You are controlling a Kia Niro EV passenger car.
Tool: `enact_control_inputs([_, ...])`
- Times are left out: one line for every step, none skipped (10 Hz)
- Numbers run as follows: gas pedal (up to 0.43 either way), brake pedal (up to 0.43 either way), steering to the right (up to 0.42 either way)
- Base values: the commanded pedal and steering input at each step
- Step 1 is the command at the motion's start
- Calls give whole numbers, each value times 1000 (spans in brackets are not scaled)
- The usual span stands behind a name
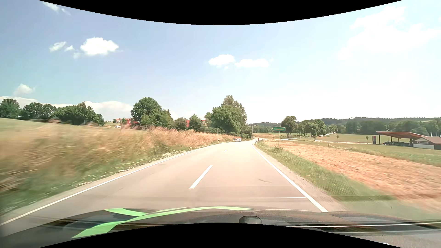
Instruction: Follow the waypoints while adhering to traffic rules and regulations
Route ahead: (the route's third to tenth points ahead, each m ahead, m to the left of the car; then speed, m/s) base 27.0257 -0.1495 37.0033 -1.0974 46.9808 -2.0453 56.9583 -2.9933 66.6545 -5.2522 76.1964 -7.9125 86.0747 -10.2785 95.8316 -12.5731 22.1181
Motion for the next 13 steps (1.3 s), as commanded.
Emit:
enact_control_inputs([67,0,11])
enact_control_inputs([79,0,11])
enact_control_inputs([110,0,11])
enact_control_inputs([118,0,11])
enact_control_inputs([110,0,12])
enact_control_inputs([98,0,13])
enact_control_inputs([59,0,13])
enact_control_inputs([47,0,13])
enact_control_inputs([59,0,12])
enact_control_inputs([118,0,13])
enact_control_inputs([138,0,12])
enact_control_inputs([157,0,14])
enact_control_inputs([189,0,15])
